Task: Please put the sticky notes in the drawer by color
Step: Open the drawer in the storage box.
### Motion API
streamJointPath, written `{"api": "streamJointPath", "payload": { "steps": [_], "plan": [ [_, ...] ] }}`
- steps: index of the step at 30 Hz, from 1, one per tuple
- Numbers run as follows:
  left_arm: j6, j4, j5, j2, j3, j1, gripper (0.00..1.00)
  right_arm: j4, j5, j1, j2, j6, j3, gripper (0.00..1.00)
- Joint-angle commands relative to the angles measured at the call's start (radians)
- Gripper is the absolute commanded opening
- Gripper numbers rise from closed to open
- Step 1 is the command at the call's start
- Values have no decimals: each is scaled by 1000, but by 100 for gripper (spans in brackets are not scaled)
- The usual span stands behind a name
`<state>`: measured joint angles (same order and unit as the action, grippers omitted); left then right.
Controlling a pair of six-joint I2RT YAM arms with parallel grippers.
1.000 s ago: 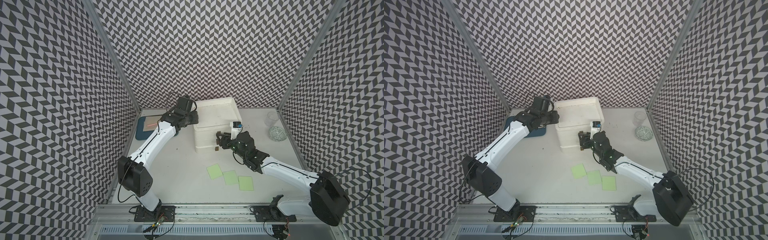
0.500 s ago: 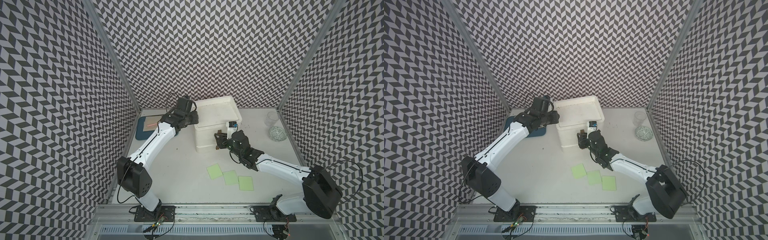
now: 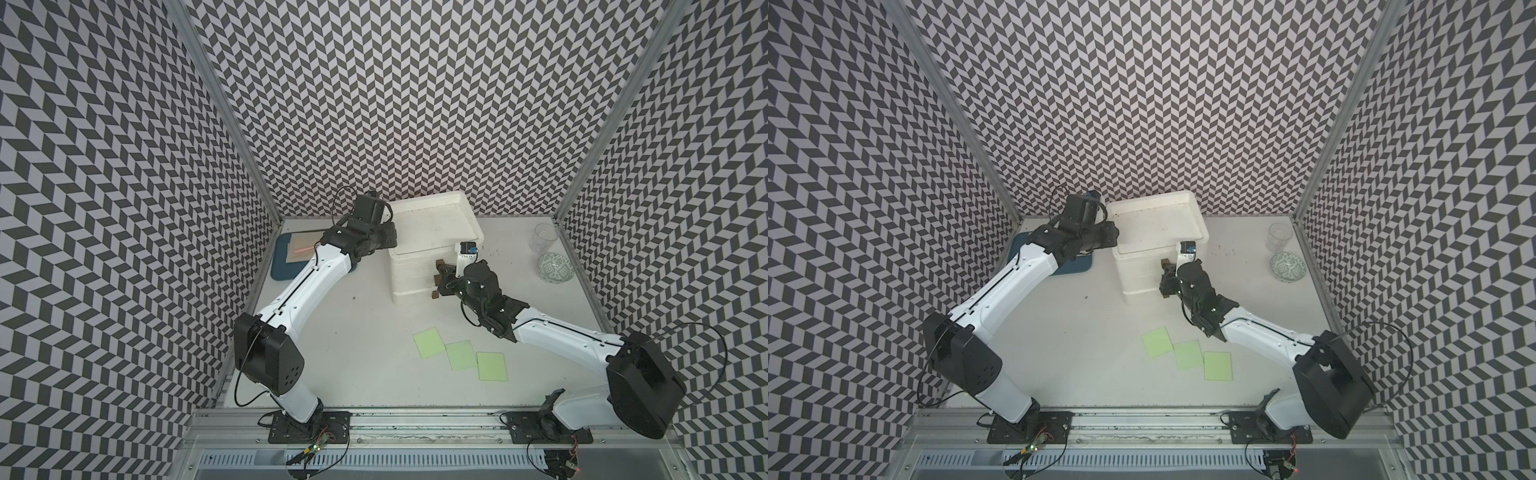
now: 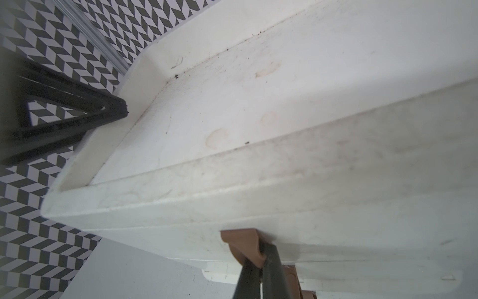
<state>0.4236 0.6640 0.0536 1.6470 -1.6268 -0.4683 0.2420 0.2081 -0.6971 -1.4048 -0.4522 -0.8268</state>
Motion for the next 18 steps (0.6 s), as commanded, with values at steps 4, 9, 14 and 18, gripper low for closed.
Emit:
{"api": "streamJointPath", "payload": {
  "steps": [4,9,14,18],
  "plan": [
    [-8,4,-64,-13,15,-1,32,36,-59,-28,133,-1,67,0],
    [0,-19,-83,-5,21,0,32,-35,-59,-81,248,-23,156,0],
    [4,-27,-90,5,20,1,32,-127,-33,-144,351,-53,227,0],
    [9,-39,-96,7,25,2,32,-183,-22,-173,423,-74,260,1]
  ]
}}
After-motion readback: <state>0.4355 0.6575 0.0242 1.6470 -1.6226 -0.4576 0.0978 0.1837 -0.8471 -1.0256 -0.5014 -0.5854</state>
